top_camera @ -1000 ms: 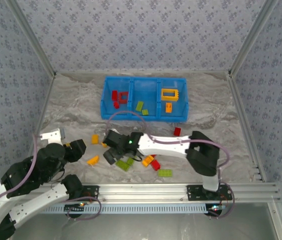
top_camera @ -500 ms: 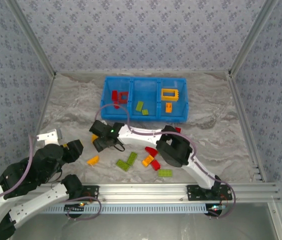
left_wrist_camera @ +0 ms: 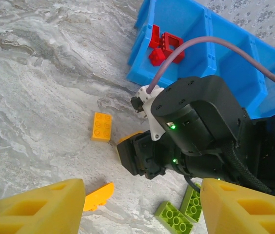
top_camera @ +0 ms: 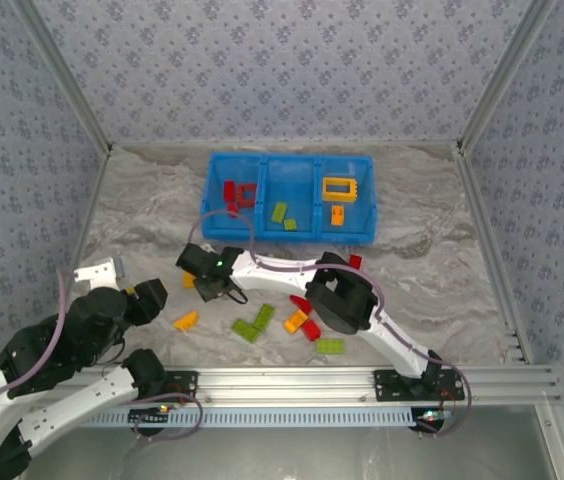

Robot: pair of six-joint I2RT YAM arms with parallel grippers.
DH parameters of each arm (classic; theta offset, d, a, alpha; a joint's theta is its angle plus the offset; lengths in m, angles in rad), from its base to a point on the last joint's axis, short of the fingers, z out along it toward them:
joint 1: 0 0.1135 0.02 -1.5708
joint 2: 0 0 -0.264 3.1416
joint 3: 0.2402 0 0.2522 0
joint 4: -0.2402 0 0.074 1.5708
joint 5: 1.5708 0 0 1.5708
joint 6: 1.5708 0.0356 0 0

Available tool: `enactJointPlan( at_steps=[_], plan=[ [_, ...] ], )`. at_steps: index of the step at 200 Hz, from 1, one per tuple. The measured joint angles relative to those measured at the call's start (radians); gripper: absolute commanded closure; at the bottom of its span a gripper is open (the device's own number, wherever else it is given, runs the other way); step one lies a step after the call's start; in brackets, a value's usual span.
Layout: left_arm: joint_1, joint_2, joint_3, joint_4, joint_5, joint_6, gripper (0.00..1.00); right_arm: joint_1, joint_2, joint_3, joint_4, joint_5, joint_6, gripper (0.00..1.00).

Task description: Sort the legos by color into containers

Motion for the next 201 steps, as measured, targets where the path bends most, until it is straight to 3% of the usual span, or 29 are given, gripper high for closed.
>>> enactJointPlan(
  at_steps=[36, 69, 90, 114, 152, 201],
  plan=[
    [0.000, 0.111, 0.052, 0.055, 0.065, 0.062, 0.35, -0.002, -0.158, -0.171, 0.002, 0.032, 0.000, 0.56],
    [0.000, 0.320, 0.122, 0.208, 0.168, 0.151, 0.35, -0.050, -0.481, -0.352, -0.001, 0.081, 0.008, 0.57],
    [0.000, 0.436, 0.124, 0.325, 0.237, 0.191, 0.36, -0.149, -0.683, -0.435, -0.002, 0.109, 0.008, 0.57],
    [-0.022, 0.575, 0.130, 0.467, 0.292, 0.216, 0.36, -0.335, -0.829, -0.522, -0.012, 0.136, 0.008, 0.56],
    [-0.090, 0.760, 0.165, 0.609, 0.325, 0.240, 0.36, -0.592, -0.795, -0.558, -0.051, 0.142, 0.002, 0.57],
    [-0.138, 0.837, 0.218, 0.673, 0.329, 0.253, 0.36, -0.704, -0.541, -0.415, -0.110, 0.167, -0.061, 0.57]
  ],
)
